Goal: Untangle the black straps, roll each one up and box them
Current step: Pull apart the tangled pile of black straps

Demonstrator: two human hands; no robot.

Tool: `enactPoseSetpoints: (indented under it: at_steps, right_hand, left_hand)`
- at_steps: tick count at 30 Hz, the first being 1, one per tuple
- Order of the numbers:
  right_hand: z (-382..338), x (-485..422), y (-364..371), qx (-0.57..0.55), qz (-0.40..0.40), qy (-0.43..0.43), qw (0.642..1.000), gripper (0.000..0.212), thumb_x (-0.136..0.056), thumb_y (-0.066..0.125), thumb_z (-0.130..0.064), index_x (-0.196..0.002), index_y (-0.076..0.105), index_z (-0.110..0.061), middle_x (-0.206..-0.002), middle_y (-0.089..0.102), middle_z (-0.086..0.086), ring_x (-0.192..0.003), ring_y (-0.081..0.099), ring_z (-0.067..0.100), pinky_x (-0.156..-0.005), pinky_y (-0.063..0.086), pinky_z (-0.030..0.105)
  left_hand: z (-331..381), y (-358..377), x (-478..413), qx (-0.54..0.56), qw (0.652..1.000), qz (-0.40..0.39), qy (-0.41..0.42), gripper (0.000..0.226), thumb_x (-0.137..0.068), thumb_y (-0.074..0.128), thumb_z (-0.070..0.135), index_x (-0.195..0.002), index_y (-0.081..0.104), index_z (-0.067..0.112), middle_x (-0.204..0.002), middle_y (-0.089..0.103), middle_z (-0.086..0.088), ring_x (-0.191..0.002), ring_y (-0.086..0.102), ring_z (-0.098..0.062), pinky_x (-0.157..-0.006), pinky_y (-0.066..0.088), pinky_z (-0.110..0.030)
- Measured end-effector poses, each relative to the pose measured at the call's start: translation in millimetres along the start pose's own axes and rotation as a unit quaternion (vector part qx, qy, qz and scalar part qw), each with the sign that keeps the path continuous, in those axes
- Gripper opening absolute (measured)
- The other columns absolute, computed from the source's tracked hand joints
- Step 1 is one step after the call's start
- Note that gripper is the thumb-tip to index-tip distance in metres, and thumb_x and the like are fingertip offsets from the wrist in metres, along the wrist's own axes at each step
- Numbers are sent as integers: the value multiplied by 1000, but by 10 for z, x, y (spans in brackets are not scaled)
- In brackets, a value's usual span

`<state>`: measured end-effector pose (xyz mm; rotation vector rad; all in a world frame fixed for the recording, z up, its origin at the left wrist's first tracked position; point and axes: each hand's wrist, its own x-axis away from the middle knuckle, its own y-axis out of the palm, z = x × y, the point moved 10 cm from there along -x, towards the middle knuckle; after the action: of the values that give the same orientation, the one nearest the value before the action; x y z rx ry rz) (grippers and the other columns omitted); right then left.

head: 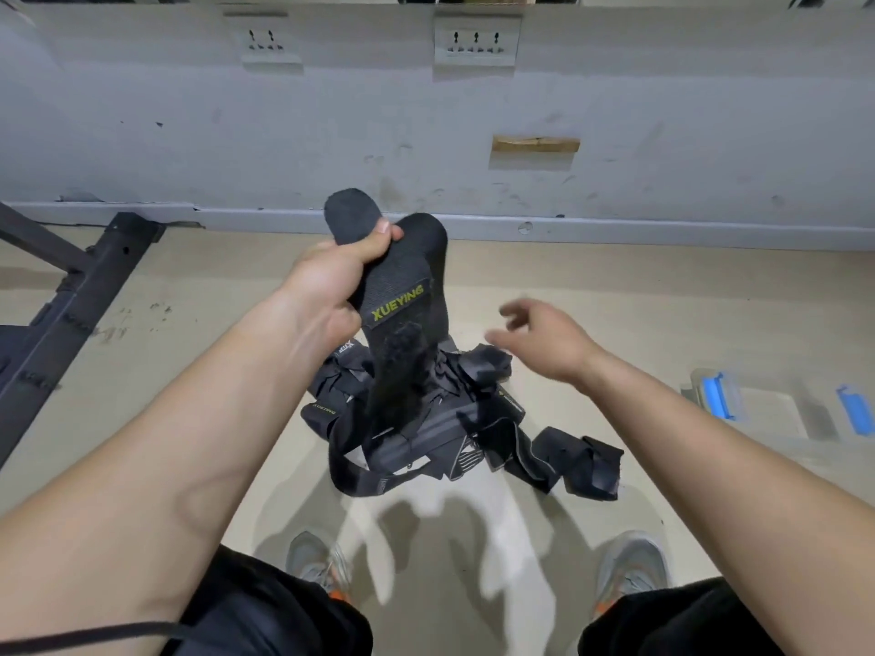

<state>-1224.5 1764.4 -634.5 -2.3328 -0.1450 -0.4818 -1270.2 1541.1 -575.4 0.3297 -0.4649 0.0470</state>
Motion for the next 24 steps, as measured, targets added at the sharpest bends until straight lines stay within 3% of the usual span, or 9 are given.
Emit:
enactPoseSetpoints:
  at_steps: [2, 4, 5, 7, 13, 16, 19, 21, 24]
  right_hand:
    - [-393, 94, -181, -146, 37, -63, 987, 34, -99, 61, -35, -130, 63, -22, -120, 65, -10, -111, 60, 4, -99, 44, 25]
    - [-646, 185, -287, -249, 30, -95, 963, 17, -104, 52, -30, -105, 69, -27, -96, 70, -25, -90, 61, -14, -84, 44, 11]
    - [-746, 224, -301, -290, 11, -105, 951, 23, -106, 49, -28, -95, 69, -27, -84, 71, -26, -79, 62, -16, -74, 45, 6]
    - [-829, 238, -280, -340, -26, -116, 933, 29, -106, 50, -29, -88, 71, -22, -78, 73, -18, -72, 66, -8, -67, 46, 5]
    - [-693, 141, -352, -382, 18, -127, 915, 17, -99, 60, -8, -111, 73, -7, -104, 76, 10, -92, 71, 19, -87, 57, 30]
    - [-544, 110, -561, -419, 92, -109, 897, 22, -99, 58, -2, -116, 70, -8, -107, 76, 6, -92, 71, 17, -84, 57, 31]
    - [-416, 97, -732, -438, 103, -94, 888, 22, -100, 57, -5, -112, 72, -15, -105, 77, 1, -92, 72, 14, -82, 56, 28]
    - [-367, 109, -866, -401, 141, -105, 899, 19, -98, 60, -9, -105, 74, -20, -99, 78, -4, -89, 72, 11, -82, 55, 28]
    - [-385, 222, -1065, -255, 269, -127, 920, 10, -94, 66, -21, -99, 75, -21, -84, 73, -11, -78, 65, 7, -76, 52, 28]
  left_hand:
    - [-73, 165, 67, -20, 999, -30, -16, 12, -94, 70, 16, -84, 71, 10, -81, 76, -7, -70, 75, -20, -60, 62, -33]
    - [-154, 322, 138, -46, 996, -69, -31, 13, -96, 67, 16, -85, 71, 11, -82, 76, -8, -71, 75, -20, -63, 63, -35]
    - [-197, 395, 172, -58, 993, -92, -36, 13, -97, 66, 16, -86, 71, 11, -84, 76, -8, -73, 75, -20, -66, 64, -35]
    - [-259, 489, 218, -77, 988, -127, -39, 13, -97, 64, 17, -87, 70, 11, -87, 76, -8, -78, 74, -21, -73, 64, -35]
    - [-220, 500, 222, -108, 986, -126, -6, 11, -95, 67, 20, -90, 72, 12, -93, 76, -7, -84, 74, -20, -77, 63, -33]
    - [-129, 315, 130, -95, 994, -52, 21, 11, -95, 70, 20, -88, 73, 12, -89, 74, -7, -81, 72, -22, -80, 61, -36]
    - [-90, 128, 60, -51, 999, -11, 13, 17, -98, 65, 22, -92, 70, 7, -86, 76, -10, -78, 74, -22, -78, 63, -36]
    - [-85, 67, 31, -40, 999, 4, 9, 25, -103, 58, 26, -99, 67, 4, -87, 77, -14, -76, 76, -22, -74, 64, -36]
    - [-115, 54, 25, 19, 999, 32, 3, 28, -107, 50, 26, -106, 60, 0, -96, 75, -15, -75, 77, -23, -69, 63, -36]
